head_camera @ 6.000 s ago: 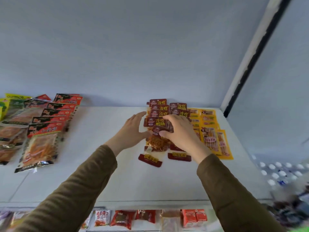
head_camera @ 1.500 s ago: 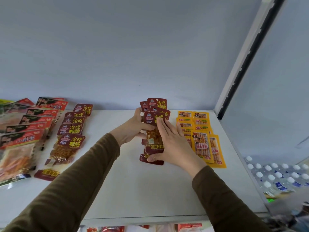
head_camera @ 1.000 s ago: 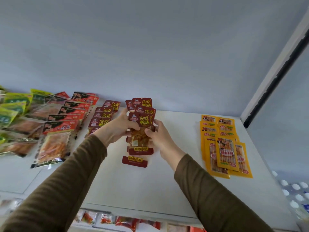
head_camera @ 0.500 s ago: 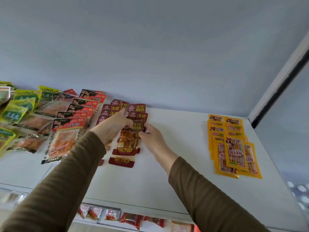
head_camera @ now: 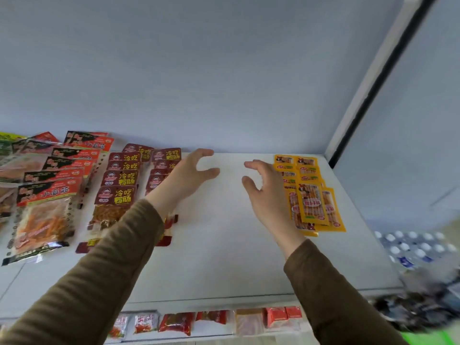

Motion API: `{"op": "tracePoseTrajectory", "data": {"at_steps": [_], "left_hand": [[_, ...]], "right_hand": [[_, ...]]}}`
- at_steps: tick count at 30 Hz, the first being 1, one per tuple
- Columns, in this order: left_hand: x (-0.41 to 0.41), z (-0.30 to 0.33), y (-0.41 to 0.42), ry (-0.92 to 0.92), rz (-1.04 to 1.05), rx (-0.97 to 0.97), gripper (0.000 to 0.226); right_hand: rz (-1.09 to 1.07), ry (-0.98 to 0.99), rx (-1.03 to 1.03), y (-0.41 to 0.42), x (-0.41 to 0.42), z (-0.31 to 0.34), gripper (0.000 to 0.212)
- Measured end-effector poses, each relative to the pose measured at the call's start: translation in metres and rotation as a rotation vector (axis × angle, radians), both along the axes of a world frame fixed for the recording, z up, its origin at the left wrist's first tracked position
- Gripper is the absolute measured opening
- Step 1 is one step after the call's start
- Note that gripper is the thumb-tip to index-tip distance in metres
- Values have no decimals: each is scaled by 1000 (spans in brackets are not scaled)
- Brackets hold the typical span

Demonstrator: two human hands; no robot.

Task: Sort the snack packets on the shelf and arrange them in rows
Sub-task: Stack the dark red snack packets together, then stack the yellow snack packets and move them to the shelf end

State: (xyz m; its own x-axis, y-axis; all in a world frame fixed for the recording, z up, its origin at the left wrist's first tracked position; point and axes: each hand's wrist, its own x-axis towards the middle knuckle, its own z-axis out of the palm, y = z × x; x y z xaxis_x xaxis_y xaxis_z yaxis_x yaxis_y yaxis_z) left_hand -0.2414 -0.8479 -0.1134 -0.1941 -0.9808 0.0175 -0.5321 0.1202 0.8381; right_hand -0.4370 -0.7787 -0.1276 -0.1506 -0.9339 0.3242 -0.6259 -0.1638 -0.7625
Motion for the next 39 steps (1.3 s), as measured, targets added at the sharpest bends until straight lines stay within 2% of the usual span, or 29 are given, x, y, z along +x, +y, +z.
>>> {"op": "tracePoseTrajectory", "data": {"at_steps": [4, 8, 14, 20, 24, 25, 26, 28, 29, 30, 33, 35, 39], "left_hand": [[-59, -12, 5, 61, -80, 94, 60], [-112, -24, 5, 133, -128, 217, 75], [-169, -30, -3, 218, -52, 318, 83], [-198, -25, -3, 198, 27, 388, 99], [-213, -15, -7, 150, 115, 464, 113], [-215, -11, -8, 161, 138, 493, 109], [-217, -9, -10, 193, 150, 526, 95], [-219, -2, -12, 264, 165, 581, 35], [-220, 0, -13, 274, 172, 603, 17], [-220, 0, -14, 262, 164, 615, 13], [-221, 0, -9, 227, 38, 613, 30], [-219, -3, -3, 257, -66, 554, 34], [-207, -14, 11, 333, -108, 501, 61]], "right_hand": [[-182, 112, 17, 14, -60, -3, 29], [-300, 224, 129, 19, -111, -10, 38], [-261, 449, 294, 27, -136, -28, 45], [-234, 410, 303, 27, -135, -44, 62], [-251, 411, 281, 27, -131, -53, 64], [-256, 417, 273, 27, -130, -54, 63], [-259, 421, 269, 28, -129, -55, 63], [-257, 419, 267, 28, -130, -57, 64], [-253, 412, 269, 27, -130, -56, 64], [-250, 403, 268, 27, -131, -56, 63], [-248, 370, 255, 26, -132, -57, 64], [-250, 348, 239, 25, -134, -59, 64], [-259, 291, 238, 22, -133, -60, 62]]}}
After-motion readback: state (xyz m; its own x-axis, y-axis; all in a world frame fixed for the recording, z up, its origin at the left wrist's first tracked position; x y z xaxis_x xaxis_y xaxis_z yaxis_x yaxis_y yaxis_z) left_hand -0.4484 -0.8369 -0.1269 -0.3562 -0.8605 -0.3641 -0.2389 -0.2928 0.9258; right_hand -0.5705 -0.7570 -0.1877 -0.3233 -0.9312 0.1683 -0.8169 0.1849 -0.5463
